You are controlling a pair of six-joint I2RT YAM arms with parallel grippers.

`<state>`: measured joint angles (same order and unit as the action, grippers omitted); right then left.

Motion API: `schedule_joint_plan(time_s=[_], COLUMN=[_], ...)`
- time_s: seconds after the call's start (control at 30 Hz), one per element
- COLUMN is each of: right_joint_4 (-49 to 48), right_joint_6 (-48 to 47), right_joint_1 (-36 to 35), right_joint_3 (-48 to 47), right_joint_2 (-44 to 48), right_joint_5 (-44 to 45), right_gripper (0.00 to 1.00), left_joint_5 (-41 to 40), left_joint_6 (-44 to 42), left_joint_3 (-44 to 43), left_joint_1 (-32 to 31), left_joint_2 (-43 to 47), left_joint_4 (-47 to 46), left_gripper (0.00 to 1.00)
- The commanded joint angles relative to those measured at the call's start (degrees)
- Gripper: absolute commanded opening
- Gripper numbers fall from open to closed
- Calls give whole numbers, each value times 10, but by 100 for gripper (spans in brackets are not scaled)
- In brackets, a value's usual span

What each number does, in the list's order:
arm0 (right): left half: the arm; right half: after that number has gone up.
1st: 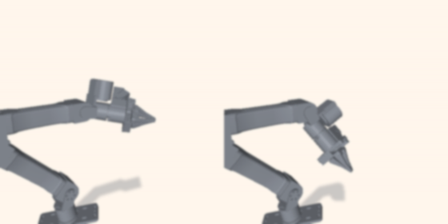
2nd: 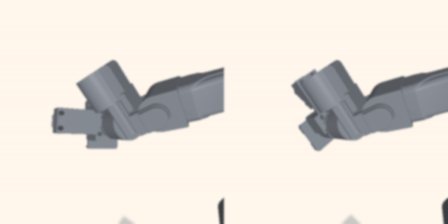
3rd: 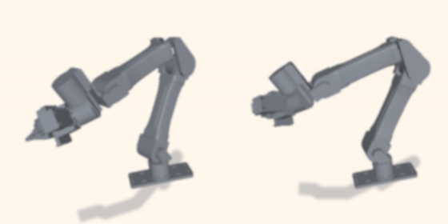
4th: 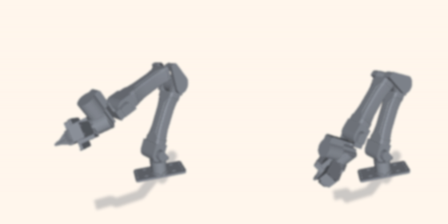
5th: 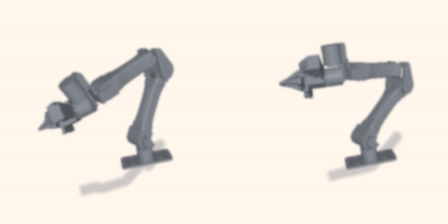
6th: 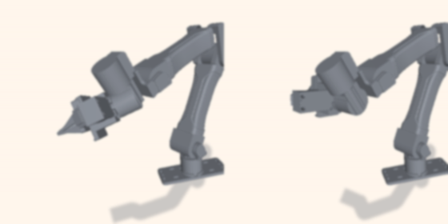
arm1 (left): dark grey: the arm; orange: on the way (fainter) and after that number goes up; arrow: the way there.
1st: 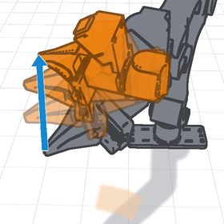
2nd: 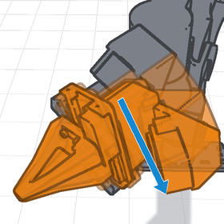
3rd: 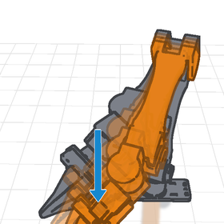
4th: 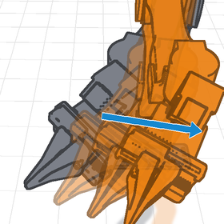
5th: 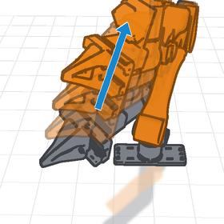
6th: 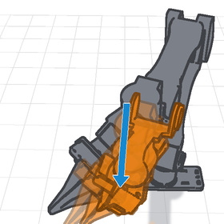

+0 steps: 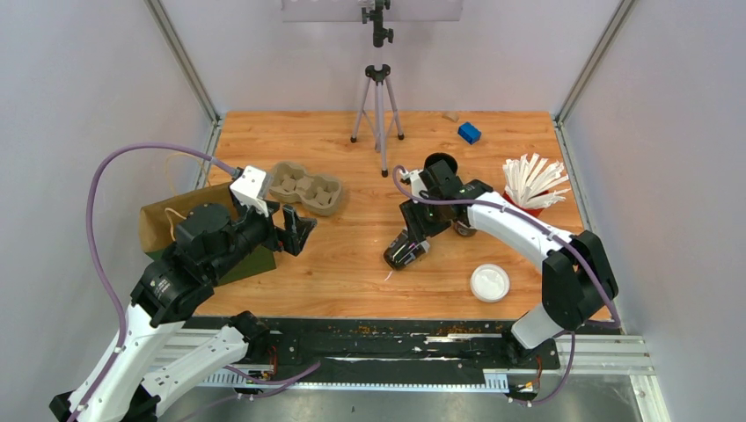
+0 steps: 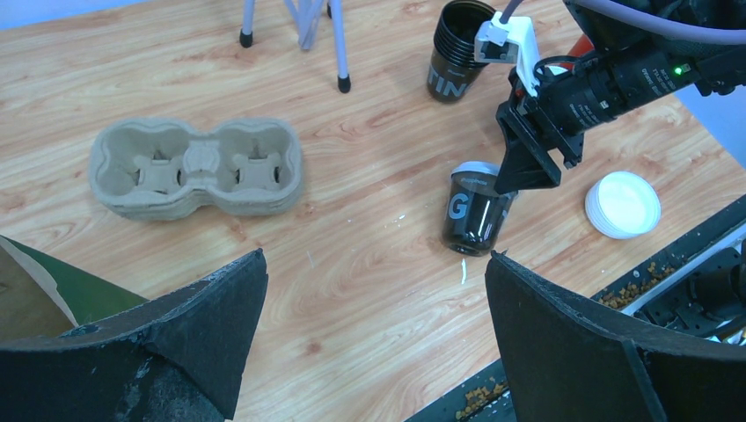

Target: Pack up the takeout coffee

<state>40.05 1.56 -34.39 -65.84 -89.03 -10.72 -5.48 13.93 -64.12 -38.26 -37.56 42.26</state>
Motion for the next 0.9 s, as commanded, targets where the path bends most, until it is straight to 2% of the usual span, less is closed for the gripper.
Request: schedule_joint_plan(time_s=[0.0,0.27,0.47,0.67,0.87], right_joint_4=[-35,-37,-24,48,118], right_joint_6=[-13,-31,-19,-6,-26], right_joint_1=[2,1,-4,-45,-99], right_joint_3=[9,14,16,-19,-78], right_joint_2=[-5,5,44,85,76], right_joint_5=[-38,-56,-21,99,289], right_gripper=[48,30,26,26,27], left_joint_5=[-1,-1,1,5,1], left_joint_6=[-5,-6,-6,-6,-5], left_joint_3=[0,0,2,-1,5], left_joint_1=[2,2,2,2,2], left_joint_2=[-4,-4,-4,-2,0], left_joint_4=[-6,-6,-9,-16,-21], left_gripper=[100,100,100,100,100])
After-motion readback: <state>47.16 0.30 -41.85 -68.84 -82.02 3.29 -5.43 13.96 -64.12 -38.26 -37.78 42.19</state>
